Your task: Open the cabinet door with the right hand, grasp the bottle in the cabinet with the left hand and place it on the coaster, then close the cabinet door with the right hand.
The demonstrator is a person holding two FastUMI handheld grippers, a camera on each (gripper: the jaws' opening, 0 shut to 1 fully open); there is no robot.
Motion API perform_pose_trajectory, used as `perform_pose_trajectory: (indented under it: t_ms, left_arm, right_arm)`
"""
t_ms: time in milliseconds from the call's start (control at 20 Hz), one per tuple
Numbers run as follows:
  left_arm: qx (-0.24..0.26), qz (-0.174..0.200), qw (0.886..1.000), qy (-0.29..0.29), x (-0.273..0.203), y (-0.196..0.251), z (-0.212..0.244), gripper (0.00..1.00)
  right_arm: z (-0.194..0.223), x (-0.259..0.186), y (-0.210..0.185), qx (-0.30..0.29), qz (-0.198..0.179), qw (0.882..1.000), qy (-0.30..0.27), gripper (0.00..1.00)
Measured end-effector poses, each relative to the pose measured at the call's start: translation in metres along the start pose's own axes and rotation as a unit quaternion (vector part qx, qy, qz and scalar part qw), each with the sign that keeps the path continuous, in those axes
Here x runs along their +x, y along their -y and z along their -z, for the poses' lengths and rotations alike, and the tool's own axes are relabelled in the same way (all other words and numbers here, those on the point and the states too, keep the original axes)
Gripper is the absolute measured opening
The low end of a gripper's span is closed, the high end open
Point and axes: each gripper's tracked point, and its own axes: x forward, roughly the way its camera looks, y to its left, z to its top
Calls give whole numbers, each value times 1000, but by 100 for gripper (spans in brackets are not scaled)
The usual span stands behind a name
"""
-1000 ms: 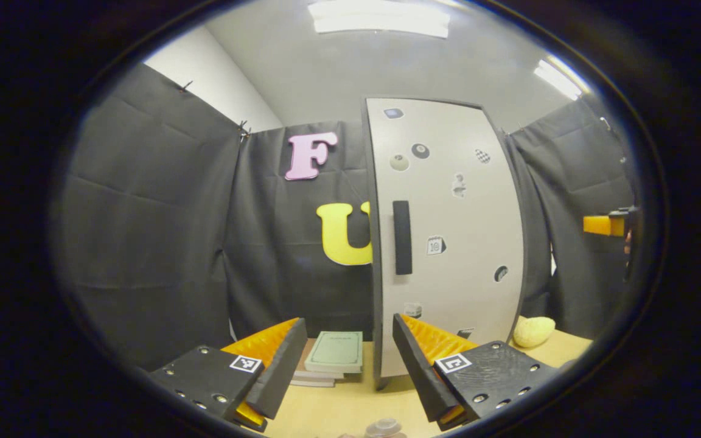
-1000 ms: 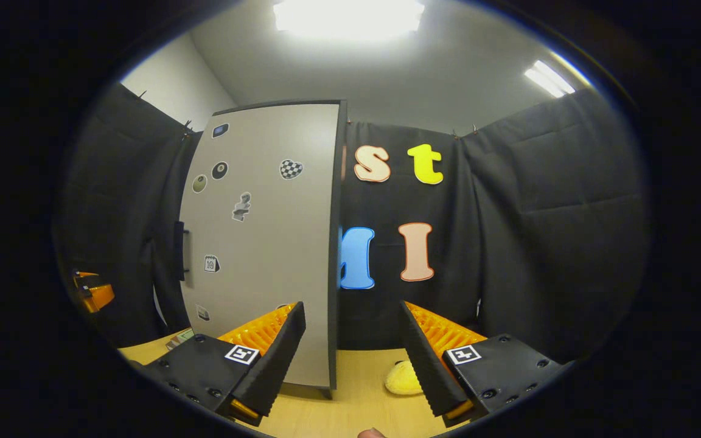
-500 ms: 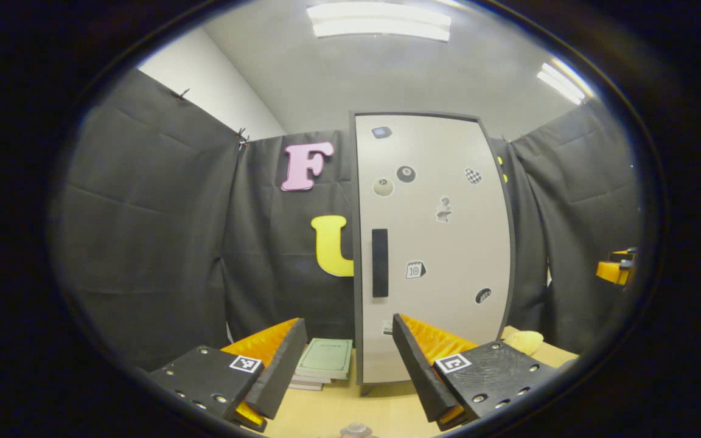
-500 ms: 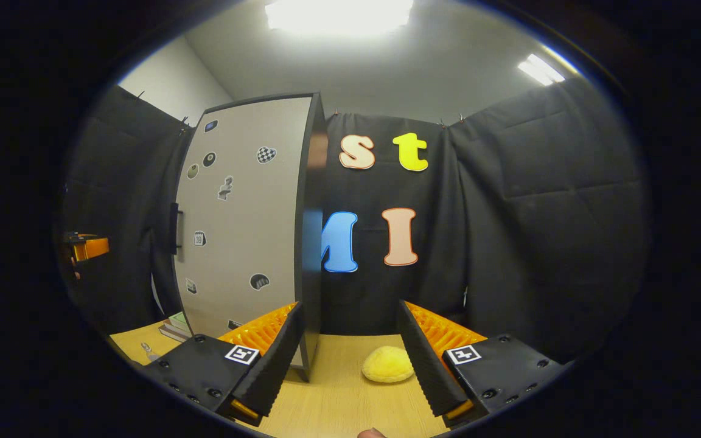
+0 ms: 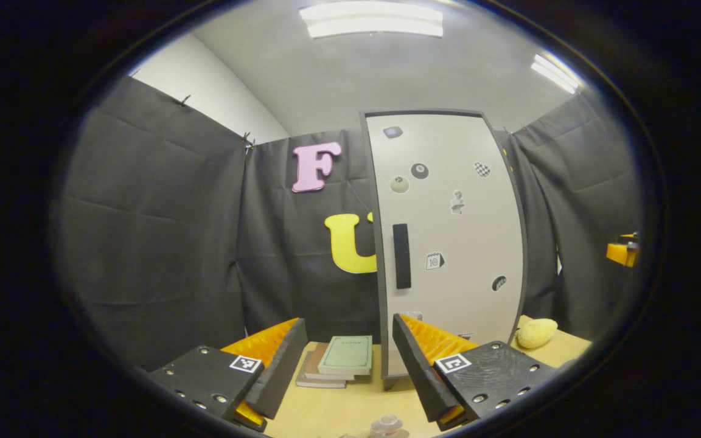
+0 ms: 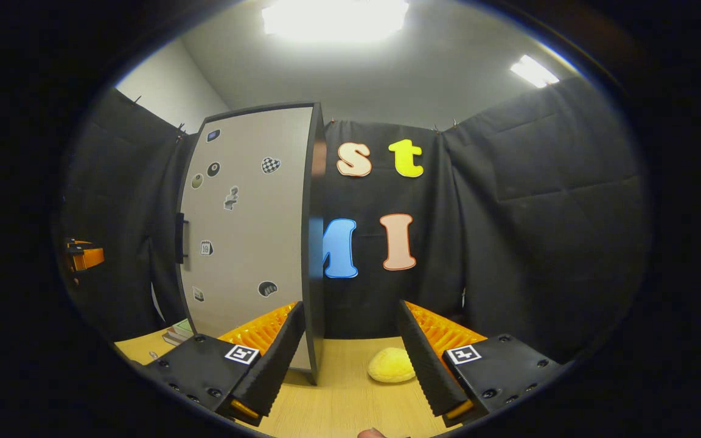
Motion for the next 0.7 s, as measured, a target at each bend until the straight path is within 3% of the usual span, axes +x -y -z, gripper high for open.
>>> perform_pose_trajectory:
  t_ms: [700]
  left_arm:
    - [-9, -7, 1000, -1, 7, -37, 2, 87]
  right_arm:
    - [-17, 0, -17, -12, 10, 1000, 10, 93]
